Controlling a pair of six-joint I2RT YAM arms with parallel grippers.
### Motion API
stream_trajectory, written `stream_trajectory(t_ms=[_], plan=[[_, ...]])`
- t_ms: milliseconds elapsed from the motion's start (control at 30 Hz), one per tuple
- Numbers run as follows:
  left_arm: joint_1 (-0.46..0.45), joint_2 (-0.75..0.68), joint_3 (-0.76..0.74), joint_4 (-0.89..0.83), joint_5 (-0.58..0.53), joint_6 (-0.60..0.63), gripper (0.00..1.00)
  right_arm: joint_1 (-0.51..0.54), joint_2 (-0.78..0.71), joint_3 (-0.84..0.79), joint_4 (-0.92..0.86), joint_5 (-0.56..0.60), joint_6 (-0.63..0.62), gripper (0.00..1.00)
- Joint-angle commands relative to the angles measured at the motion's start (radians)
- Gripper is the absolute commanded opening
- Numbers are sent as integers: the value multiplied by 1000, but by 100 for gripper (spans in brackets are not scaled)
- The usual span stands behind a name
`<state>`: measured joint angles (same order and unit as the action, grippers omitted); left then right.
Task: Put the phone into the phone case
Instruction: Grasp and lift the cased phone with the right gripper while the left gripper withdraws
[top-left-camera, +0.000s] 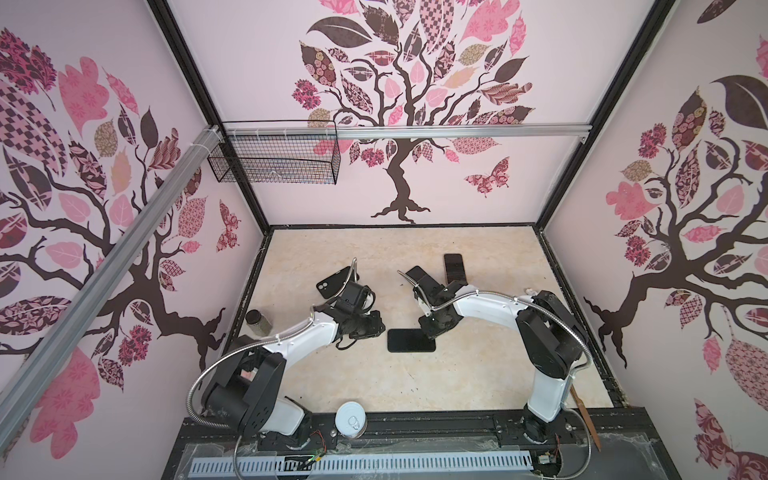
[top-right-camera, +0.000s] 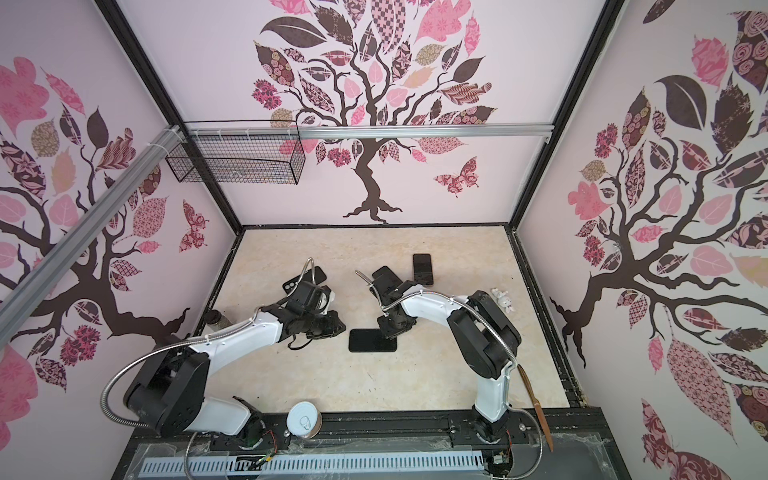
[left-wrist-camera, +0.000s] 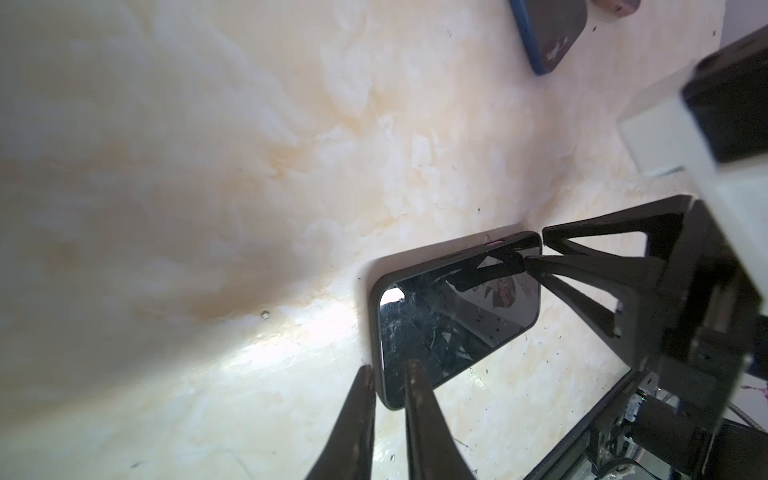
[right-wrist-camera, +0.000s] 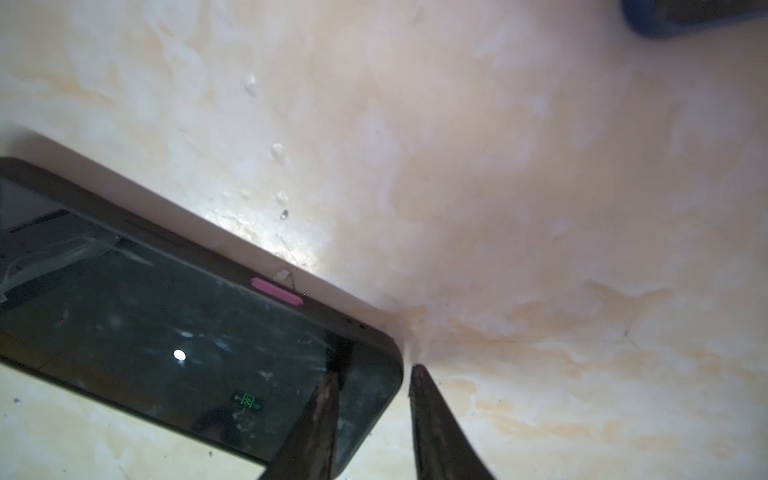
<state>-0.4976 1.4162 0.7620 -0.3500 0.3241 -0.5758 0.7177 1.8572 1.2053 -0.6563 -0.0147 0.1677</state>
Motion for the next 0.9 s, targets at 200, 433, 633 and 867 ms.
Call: stream_trajectory(t_ms=[200,433,633,867], plan=[[80,-229,-83,-122,-120,-13,37,7,-135,28,29,-79,-316,85],[86,-344,-96,-197,-230,-62,55,19,-106,20,58,-102,-448,100],[90,-465,-104,-262,-357,-82,68,56,-75,-1,94,-145,-544,100],[93,-593,-131,-299,-430,-113,79,74,-62,-46,149,-187,-681,100]])
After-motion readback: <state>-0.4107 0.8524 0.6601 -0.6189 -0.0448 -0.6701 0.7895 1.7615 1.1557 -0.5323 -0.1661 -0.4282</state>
